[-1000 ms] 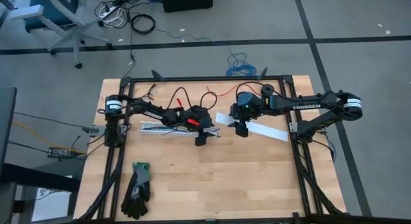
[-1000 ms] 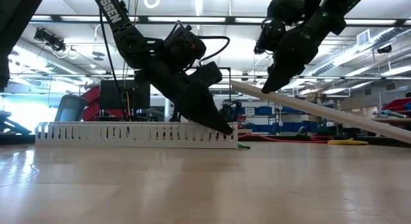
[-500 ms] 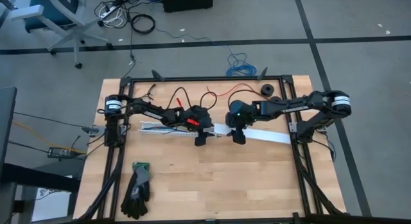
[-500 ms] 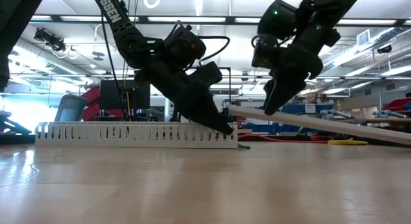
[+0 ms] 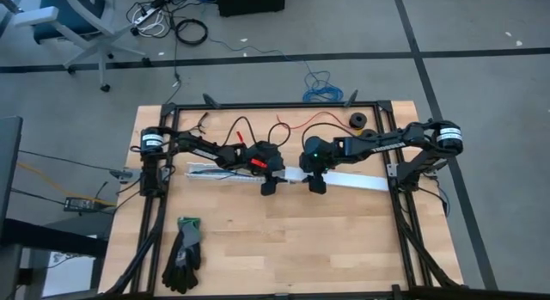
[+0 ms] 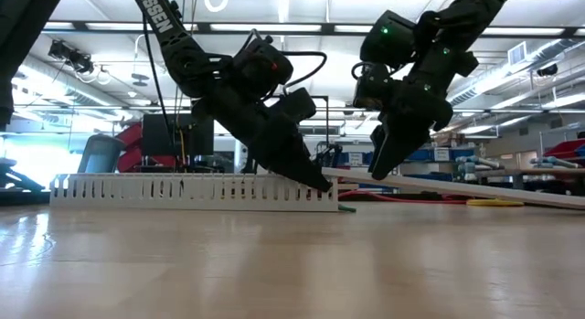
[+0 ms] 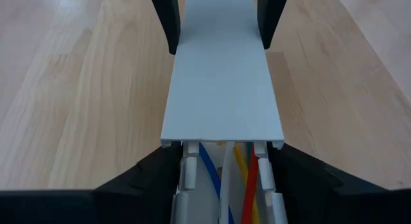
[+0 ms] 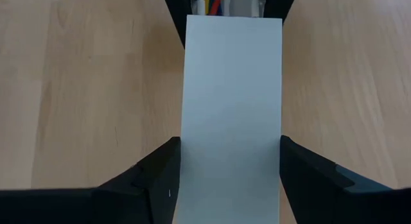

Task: Ziptie cables
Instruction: Close the cable duct

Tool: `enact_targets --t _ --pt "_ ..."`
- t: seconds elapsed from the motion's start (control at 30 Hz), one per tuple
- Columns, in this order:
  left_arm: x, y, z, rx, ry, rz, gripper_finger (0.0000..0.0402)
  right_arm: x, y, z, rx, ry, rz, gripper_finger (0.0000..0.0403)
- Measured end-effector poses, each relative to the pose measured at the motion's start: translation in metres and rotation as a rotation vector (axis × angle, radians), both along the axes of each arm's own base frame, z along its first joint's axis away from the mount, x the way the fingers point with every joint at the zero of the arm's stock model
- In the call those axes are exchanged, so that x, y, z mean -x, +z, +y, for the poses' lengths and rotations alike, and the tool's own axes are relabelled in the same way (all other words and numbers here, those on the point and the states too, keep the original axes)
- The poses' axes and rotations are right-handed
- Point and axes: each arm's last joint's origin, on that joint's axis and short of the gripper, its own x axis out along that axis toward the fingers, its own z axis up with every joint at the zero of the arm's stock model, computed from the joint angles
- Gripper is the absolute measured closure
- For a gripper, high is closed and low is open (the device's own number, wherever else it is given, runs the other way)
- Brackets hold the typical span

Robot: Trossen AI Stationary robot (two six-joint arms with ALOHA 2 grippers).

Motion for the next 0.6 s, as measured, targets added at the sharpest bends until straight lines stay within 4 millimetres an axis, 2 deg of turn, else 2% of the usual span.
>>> enact_targets --t 0.5,0.6 --pt "0.0 0.0 0.0002 -0.001 0.001 0.0 0.0177 -0.0002 -0.0003 0.0042 0.014 0.029 0.005 0.0161" --pt "0.0 0.0 0.0002 -0.001 0.001 0.0 0.0177 0.0013 -0.0015 0.0045 0.045 0.081 0.021 0.0161"
